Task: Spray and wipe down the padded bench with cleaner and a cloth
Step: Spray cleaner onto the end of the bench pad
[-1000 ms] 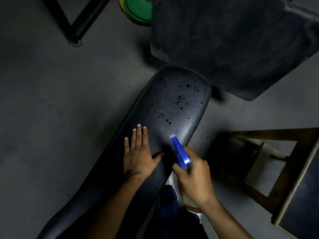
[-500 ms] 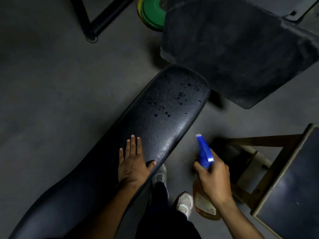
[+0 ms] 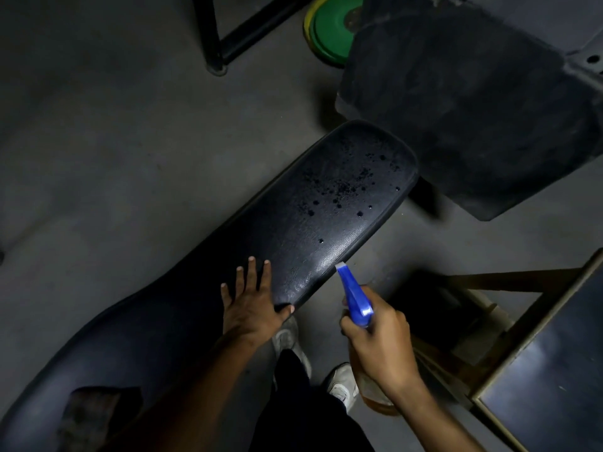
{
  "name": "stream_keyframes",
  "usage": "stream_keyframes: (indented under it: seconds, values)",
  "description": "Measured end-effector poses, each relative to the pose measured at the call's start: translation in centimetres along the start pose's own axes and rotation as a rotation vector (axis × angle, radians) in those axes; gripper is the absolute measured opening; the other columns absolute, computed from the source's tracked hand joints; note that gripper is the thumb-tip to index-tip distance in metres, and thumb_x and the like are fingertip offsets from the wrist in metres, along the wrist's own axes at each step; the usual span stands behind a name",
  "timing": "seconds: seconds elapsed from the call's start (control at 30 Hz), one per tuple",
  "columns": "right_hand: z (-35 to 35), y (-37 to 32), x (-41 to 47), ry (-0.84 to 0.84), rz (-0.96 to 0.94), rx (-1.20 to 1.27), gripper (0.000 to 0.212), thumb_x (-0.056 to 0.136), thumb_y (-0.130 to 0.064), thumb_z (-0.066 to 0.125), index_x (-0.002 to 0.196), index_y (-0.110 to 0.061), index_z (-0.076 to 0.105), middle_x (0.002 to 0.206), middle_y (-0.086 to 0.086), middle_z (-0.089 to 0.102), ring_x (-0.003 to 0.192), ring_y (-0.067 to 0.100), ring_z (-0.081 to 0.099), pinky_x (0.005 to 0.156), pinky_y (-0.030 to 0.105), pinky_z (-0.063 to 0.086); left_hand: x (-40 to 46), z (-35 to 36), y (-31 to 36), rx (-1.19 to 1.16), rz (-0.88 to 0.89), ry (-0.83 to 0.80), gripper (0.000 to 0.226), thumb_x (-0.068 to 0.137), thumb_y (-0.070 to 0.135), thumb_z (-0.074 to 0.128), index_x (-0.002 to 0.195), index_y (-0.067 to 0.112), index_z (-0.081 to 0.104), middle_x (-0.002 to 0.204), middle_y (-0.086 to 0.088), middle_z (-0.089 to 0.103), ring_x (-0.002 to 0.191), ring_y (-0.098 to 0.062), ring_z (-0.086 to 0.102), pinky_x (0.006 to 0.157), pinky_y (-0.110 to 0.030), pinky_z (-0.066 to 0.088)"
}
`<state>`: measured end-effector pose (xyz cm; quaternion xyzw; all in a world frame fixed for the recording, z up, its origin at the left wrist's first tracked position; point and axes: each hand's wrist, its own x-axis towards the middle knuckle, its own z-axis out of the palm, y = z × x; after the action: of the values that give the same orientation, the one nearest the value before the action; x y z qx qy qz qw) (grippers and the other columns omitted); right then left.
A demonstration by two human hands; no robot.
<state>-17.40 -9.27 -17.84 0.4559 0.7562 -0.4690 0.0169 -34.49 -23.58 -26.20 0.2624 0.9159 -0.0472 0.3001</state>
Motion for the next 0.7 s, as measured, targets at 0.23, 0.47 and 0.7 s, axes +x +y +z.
stream_keyframes:
  seconds: [0.23,0.47,0.7]
  values:
    - [0.1,0.7,-1.0,0.038,0.037,0.001,0.019,0.07,-0.03,0.064,0.088,-0.028,0.061,0.072,-0.001,0.069,0.071,0.023,0.067,0.07,0.042,0.054,-0.1,0.0,-0.8,-0.02,0.027,-0.01,0.108,0.079,0.069,0.057,0.157,0.031,-0.008,0.165,0.0,-0.019,0.153,-0.025,-0.01,0.119,-0.06,0.006]
    - [0.1,2.3,-0.4,0.108,0.067,0.015,0.03,0.079,-0.006,0.077,0.087,-0.029,0.059,0.066,-0.011,0.061,0.066,0.0,0.06,0.062,0.01,0.04,0.2,0.5,-0.7,-0.105,0.018,-0.019,0.113,0.076,0.065,0.065,0.156,0.033,-0.007,0.164,0.005,-0.022,0.152,-0.025,-0.014,0.118,-0.06,0.017]
    - [2.3,1.3,0.6,0.075,0.034,0.042,0.029,0.077,-0.008,0.077,0.096,-0.027,0.068,0.083,-0.007,0.072,0.08,0.017,0.068,0.077,0.034,0.05,0.1,1.0,-1.2,-0.125,0.047,-0.013,0.114,0.076,0.065,0.066,0.156,0.033,-0.01,0.163,0.006,-0.026,0.151,-0.024,-0.018,0.118,-0.06,0.014]
